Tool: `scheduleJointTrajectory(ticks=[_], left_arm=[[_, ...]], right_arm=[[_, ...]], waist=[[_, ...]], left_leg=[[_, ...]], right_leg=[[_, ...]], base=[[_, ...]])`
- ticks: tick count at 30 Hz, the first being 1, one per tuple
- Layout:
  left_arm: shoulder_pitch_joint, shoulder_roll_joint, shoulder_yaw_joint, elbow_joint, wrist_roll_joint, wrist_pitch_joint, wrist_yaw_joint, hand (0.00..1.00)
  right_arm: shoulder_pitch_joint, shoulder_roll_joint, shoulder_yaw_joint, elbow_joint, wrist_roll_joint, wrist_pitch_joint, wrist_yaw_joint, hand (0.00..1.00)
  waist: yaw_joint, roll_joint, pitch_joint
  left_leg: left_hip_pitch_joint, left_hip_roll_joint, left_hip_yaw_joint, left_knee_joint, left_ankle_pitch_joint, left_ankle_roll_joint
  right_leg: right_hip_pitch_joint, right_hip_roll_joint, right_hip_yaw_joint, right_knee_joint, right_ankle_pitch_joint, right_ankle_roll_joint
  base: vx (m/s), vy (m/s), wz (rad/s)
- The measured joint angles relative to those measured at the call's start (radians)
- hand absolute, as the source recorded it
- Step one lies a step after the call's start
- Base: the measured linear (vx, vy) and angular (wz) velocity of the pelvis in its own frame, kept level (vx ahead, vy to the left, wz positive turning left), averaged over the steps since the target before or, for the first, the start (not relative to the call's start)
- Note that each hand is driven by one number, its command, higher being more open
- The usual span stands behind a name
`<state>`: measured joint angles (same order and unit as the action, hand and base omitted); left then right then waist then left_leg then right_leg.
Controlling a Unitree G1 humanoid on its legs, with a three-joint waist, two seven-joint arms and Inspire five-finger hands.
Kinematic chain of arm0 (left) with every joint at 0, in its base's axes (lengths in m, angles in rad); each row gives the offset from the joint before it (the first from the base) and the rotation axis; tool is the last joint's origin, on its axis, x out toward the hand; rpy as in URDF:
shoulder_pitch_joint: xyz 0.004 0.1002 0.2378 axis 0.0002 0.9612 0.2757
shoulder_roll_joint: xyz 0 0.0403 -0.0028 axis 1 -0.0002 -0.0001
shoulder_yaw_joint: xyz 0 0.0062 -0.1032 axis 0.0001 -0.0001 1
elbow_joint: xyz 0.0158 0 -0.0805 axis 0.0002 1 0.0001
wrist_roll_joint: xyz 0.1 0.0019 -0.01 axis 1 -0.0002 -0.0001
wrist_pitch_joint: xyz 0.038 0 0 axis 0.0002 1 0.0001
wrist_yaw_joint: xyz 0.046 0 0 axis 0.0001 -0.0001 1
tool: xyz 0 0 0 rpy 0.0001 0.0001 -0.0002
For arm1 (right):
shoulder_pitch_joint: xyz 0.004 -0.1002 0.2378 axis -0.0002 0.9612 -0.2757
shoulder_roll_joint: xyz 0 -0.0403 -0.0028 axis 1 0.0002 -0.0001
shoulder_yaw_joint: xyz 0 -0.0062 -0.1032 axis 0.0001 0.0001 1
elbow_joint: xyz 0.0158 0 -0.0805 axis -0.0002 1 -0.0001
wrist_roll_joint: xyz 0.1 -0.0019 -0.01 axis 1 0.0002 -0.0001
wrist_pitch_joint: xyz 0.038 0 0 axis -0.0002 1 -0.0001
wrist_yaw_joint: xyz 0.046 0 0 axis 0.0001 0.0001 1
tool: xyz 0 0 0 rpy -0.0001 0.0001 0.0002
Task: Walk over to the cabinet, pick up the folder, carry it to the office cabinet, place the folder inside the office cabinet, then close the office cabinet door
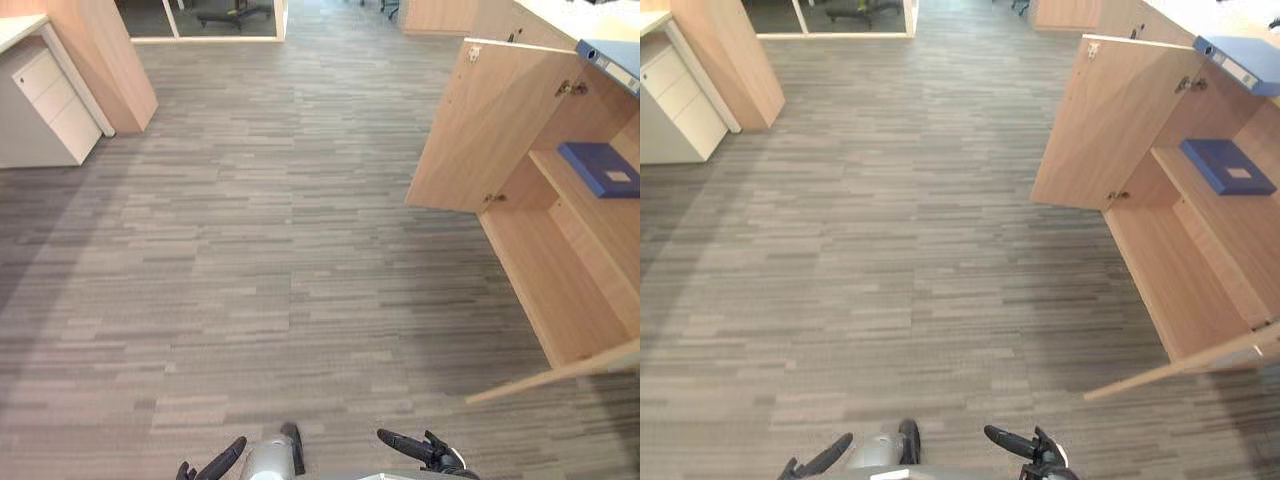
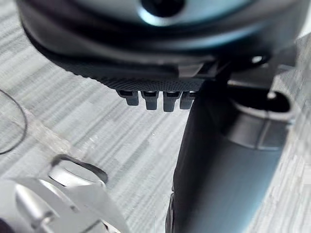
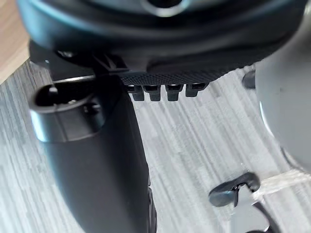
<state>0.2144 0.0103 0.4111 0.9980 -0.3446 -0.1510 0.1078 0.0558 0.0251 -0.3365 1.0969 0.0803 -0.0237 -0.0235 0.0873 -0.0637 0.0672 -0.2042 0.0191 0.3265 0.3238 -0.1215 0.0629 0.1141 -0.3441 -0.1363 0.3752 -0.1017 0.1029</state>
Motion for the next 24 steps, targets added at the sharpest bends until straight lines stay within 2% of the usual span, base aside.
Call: scheduleJointTrajectory(ticks=[1,2,3,4,5,6,7,8,9,10,11,12,13,14,15,16,17,18,19,20,21,22,23,24], left_arm=[[-0.004,0.0,-0.026,0.01,-0.008,0.0,-0.006,1.0],[-0.006,0.0,-0.04,0.009,-0.014,-0.002,-0.008,1.0],[-0.013,0.002,-0.045,0.011,-0.017,-0.004,-0.013,1.0],[-0.022,0.002,-0.045,0.024,-0.016,-0.004,-0.014,1.0],[-0.029,0.001,-0.046,0.035,-0.015,-0.004,-0.015,1.0],[-0.041,0.0,-0.046,0.049,-0.004,-0.002,-0.016,1.0],[-0.044,0.006,-0.068,0.049,0.007,-0.002,-0.02,1.0],[-0.045,0.009,-0.079,0.048,0.008,-0.002,-0.022,1.0],[-0.045,0.009,-0.081,0.048,0.015,-0.002,-0.024,1.0],[-0.045,0.007,-0.08,0.048,0.027,-0.002,-0.021,1.0],[-0.047,0.004,-0.078,0.046,0.032,-0.002,-0.018,1.0],[-0.057,0.004,-0.067,0.045,0.032,-0.002,-0.013,1.0],[-0.059,-0.001,-0.046,0.048,0.042,0.0,0.004,1.0],[-0.059,-0.011,-0.039,0.05,0.043,0.001,0.012,1.0],[-0.058,-0.032,-0.03,0.048,0.043,0.001,0.02,1.0],[-0.061,-0.039,-0.023,0.047,0.043,0.001,0.023,1.0],[-0.066,-0.056,0.004,0.047,0.041,0.003,0.026,1.0],[-0.075,-0.064,0.048,0.041,0.035,0.007,0.025,1.0],[-0.081,-0.071,0.066,0.031,0.031,0.008,0.026,1.0],[-0.078,-0.091,0.124,0.001,0.015,0.007,0.031,1.0],[-0.074,-0.091,0.141,0.002,-0.011,0.009,0.033,1.0],[-0.069,-0.093,0.163,-0.005,-0.055,0.009,0.04,1.0],[-0.067,-0.093,0.164,-0.008,-0.062,0.009,0.041,1.0],[-0.062,-0.094,0.165,-0.023,-0.092,0.009,0.044,1.0]], right_arm=[[-0.004,-0.01,-0.026,-0.004,0.0,-0.003,0.0,1.0],[-0.008,-0.013,-0.037,-0.009,0.0,-0.005,0.001,1.0],[-0.023,-0.015,-0.038,-0.023,0.0,-0.01,0.0,1.0],[-0.032,-0.016,-0.035,-0.024,0.001,-0.011,-0.003,1.0],[-0.035,-0.015,-0.034,-0.025,0.001,-0.014,-0.003,1.0],[-0.041,-0.012,-0.033,-0.033,0.002,-0.02,-0.002,1.0],[-0.049,-0.006,-0.035,-0.038,0.007,-0.027,0.0,1.0],[-0.053,-0.004,-0.035,-0.038,0.012,-0.03,0.0,1.0],[-0.063,0.004,-0.035,-0.042,0.022,-0.033,0.0,1.0],[-0.064,0.013,-0.035,-0.051,0.04,-0.034,0.0,1.0],[-0.064,0.017,-0.037,-0.061,0.042,-0.035,-0.001,1.0],[-0.066,0.024,-0.037,-0.062,0.042,-0.037,-0.002,1.0],[-0.068,0.027,-0.042,-0.063,0.044,-0.04,-0.002,1.0],[-0.067,0.025,-0.048,-0.064,0.044,-0.04,-0.003,1.0],[-0.069,0.022,-0.061,-0.068,0.044,-0.039,-0.003,1.0],[-0.069,0.022,-0.065,-0.073,0.043,-0.039,-0.003,1.0],[-0.069,0.026,-0.068,-0.082,0.044,-0.038,-0.004,1.0],[-0.07,0.029,-0.068,-0.081,0.045,-0.029,-0.007,1.0],[-0.07,0.032,-0.068,-0.08,0.045,-0.021,-0.009,1.0],[-0.062,0.038,-0.073,-0.083,0.048,-0.017,-0.011,1.0],[-0.06,0.038,-0.075,-0.081,0.053,-0.019,-0.014,1.0],[-0.06,0.038,-0.075,-0.076,0.08,-0.016,-0.024,1.0],[-0.061,0.038,-0.075,-0.073,0.08,-0.016,-0.025,1.0],[-0.061,0.038,-0.075,-0.065,0.08,-0.011,-0.03,1.0]], waist=[[-0.005,0.019,-0.01],[-0.014,0.024,-0.01],[-0.034,0.025,-0.006],[-0.046,0.032,-0.001],[-0.047,0.035,0.0],[-0.047,0.039,0.004],[-0.05,0.042,0.012],[-0.052,0.043,0.018],[-0.059,0.045,0.024],[-0.064,0.046,0.027],[-0.065,0.047,0.03],[-0.061,0.036,0.04],[-0.063,0.034,0.049],[-0.064,0.043,0.049],[-0.062,0.064,0.047],[-0.063,0.075,0.048],[-0.072,0.092,0.05],[-0.074,0.087,0.053],[-0.074,0.081,0.057],[-0.072,0.086,0.064],[-0.063,0.096,0.068],[-0.051,0.094,0.072],[-0.049,0.091,0.073],[-0.04,0.072,0.084]], left_leg=[[0.059,-0.026,-0.003,-0.047,-0.008,0.009],[0.091,-0.04,-0.006,-0.073,-0.012,0.015],[0.159,-0.068,-0.014,-0.115,-0.017,0.023],[0.231,-0.08,-0.021,-0.157,-0.017,0.023],[0.265,-0.08,-0.021,-0.176,-0.018,0.022],[0.319,-0.077,-0.021,-0.204,-0.019,0.02],[0.359,-0.07,-0.02,-0.221,-0.024,0.011],[0.375,-0.064,-0.02,-0.224,-0.028,0.005],[0.4,-0.054,-0.02,-0.232,-0.036,-0.008],[0.42,-0.045,-0.02,-0.25,-0.052,-0.018],[0.432,-0.042,-0.019,-0.263,-0.067,-0.021],[0.449,-0.043,-0.014,-0.271,-0.078,-0.03],[0.467,-0.035,-0.017,-0.26,-0.109,-0.049],[0.473,-0.021,-0.023,-0.256,-0.122,-0.059],[0.476,0.016,-0.023,-0.248,-0.142,-0.08],[0.48,0.035,-0.02,-0.246,-0.151,-0.091],[0.481,0.073,-0.017,-0.208,-0.165,-0.109],[0.422,0.127,-0.027,-0.052,-0.183,-0.125],[0.383,0.157,-0.039,0.063,-0.185,-0.124],[0.291,0.227,-0.072,0.336,-0.155,-0.11],[0.22,0.274,-0.097,0.525,-0.128,-0.12],[0.13,0.31,-0.124,0.737,-0.129,-0.125],[0.114,0.31,-0.124,0.76,-0.129,-0.125],[0.056,0.306,-0.123,0.806,-0.132,-0.12]], right_leg=[[-0.073,-0.041,-0.018,0.187,0.072,-0.063],[-0.103,-0.068,-0.044,0.281,0.107,-0.101],[-0.16,-0.128,-0.113,0.475,0.111,-0.142],[-0.201,-0.155,-0.17,0.605,0.076,-0.156],[-0.219,-0.151,-0.195,0.644,0.05,-0.155],[-0.261,-0.134,-0.241,0.669,-0.011,-0.147],[-0.286,-0.099,-0.286,0.611,-0.06,-0.133],[-0.294,-0.078,-0.31,0.559,-0.077,-0.123],[-0.314,-0.04,-0.35,0.444,-0.093,-0.121],[-0.331,-0.003,-0.382,0.322,-0.089,-0.116],[-0.34,0.013,-0.398,0.264,-0.085,-0.115],[-0.346,0.023,-0.423,0.179,-0.079,-0.12],[-0.341,0.033,-0.458,0.096,-0.008,-0.153],[-0.335,0.043,-0.469,0.101,-0.004,-0.158],[-0.334,0.081,-0.477,0.112,-0.041,-0.169],[-0.332,0.097,-0.484,0.118,-0.062,-0.166],[-0.312,0.136,-0.498,0.112,-0.098,-0.153],[-0.285,0.171,-0.512,0.093,-0.119,-0.161],[-0.262,0.193,-0.514,0.074,-0.125,-0.166],[-0.206,0.251,-0.5,0.022,-0.132,-0.175],[-0.168,0.297,-0.473,-0.008,-0.14,-0.184],[-0.125,0.345,-0.413,-0.037,-0.157,-0.196],[-0.117,0.35,-0.4,-0.043,-0.159,-0.197],[-0.075,0.366,-0.356,-0.078,-0.164,-0.196]], base=[[0.45,0.347,0.0],[0.42,0.333,0.23],[0.39,0.276,0.25],[0.37,0.238,0.16],[0.38,0.174,-0.05],[0.28,0.097,-0.1],[0.31,0.052,-0.08],[0.23,-0.043,-0.01],[0.24,-0.092,0.05],[0.18,-0.101,0.09],[0.13,-0.092,0.07],[0.2,-0.18,0.03],[0.22,-0.204,0.03],[0.33,-0.284,0.01],[0.27,-0.208,-0.03],[0.4,-0.294,-0.05],[0.45,-0.32,0.04],[0.57,-0.433,0.04],[0.58,-0.432,-0.17],[0.47,-0.333,-0.55],[0.54,-0.211,-1.21],[0.35,-0.078,-1.12],[0.44,-0.059,-1.21],[0.35,-0.02,-0.94]])
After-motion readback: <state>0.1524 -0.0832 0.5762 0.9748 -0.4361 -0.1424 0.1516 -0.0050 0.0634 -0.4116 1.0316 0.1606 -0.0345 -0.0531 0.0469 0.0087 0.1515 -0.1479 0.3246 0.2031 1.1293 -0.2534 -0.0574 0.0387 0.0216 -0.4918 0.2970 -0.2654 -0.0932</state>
